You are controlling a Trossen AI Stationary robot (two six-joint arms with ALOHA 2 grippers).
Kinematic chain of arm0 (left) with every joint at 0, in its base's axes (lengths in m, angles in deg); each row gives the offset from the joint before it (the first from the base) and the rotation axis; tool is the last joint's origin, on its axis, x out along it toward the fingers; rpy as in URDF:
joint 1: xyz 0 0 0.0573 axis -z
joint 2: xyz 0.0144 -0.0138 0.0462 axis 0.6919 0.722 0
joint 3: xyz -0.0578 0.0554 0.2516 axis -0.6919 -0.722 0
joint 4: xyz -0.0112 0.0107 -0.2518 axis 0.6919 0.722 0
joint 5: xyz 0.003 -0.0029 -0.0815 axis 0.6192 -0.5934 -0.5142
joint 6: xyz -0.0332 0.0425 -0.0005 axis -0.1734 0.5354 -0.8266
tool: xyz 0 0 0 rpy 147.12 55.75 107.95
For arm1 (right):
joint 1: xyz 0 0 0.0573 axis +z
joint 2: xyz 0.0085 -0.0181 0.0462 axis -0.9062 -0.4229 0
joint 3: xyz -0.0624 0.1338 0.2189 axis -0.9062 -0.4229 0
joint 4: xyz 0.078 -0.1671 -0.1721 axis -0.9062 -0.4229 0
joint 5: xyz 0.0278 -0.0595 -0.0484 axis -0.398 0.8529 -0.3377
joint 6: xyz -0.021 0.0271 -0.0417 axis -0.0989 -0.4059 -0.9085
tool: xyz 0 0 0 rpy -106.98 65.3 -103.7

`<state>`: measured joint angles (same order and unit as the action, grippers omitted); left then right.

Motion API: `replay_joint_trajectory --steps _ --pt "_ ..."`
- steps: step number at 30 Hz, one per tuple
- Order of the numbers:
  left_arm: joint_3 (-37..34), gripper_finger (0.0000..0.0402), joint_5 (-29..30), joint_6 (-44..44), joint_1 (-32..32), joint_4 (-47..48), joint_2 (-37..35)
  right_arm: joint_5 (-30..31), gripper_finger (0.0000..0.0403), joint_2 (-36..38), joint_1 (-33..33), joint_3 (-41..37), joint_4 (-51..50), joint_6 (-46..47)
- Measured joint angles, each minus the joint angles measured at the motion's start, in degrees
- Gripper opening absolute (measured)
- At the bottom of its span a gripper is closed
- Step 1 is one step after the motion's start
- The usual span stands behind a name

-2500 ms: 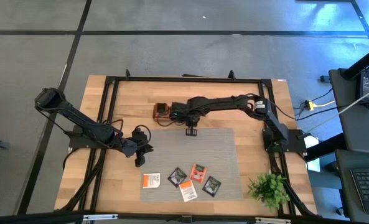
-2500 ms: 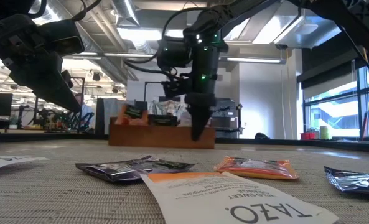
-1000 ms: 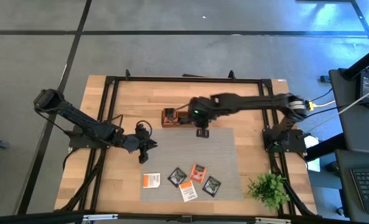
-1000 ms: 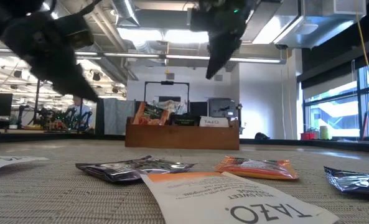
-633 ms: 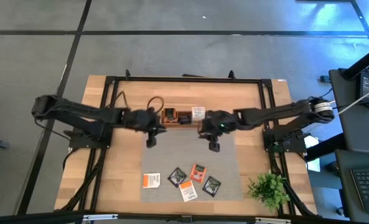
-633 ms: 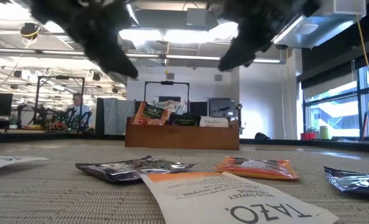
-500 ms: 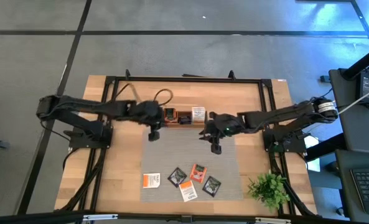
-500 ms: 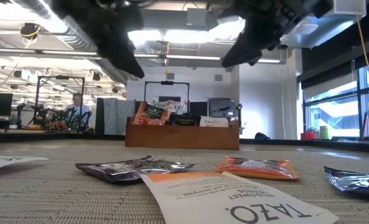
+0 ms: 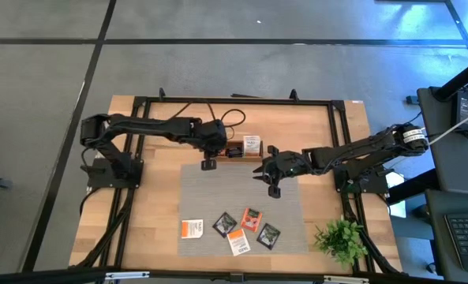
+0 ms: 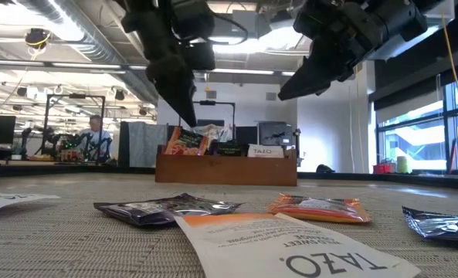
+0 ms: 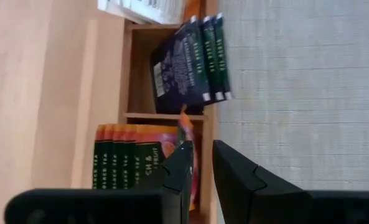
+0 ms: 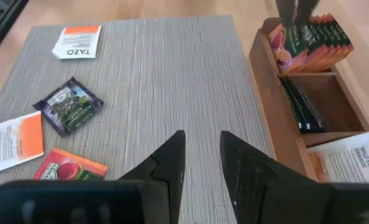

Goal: Pick & Place Tea
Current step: Adjust the orange tea bag in the wooden organizer

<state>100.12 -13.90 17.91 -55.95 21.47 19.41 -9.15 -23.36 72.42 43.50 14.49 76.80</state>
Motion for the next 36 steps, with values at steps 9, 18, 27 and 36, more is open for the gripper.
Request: replay_joint_trajectory --steps 9,18,27,36 --pt "0.49 0.0059 1.39 -0.31 -0.35 0.69 1.66 -0.04 0.0104 0.0 0.02 0.0 0.02 -0.11" --pt "0.49 0.0059 1.38 -0.77 -0.35 2.72 1.96 -0.04 0.0104 0.0 0.02 0.0 0.01 -0.12" --pt "0.49 0.0059 4.44 -0.73 -0.33 2.41 1.96 -0.04 0.0104 0.0 0.04 0.0 -0.01 -0.13" --pt "0.47 0.0059 7.82 0.76 -0.31 2.43 1.94 -0.03 0.0103 0.0 0.04 0.0 -0.01 -0.17"
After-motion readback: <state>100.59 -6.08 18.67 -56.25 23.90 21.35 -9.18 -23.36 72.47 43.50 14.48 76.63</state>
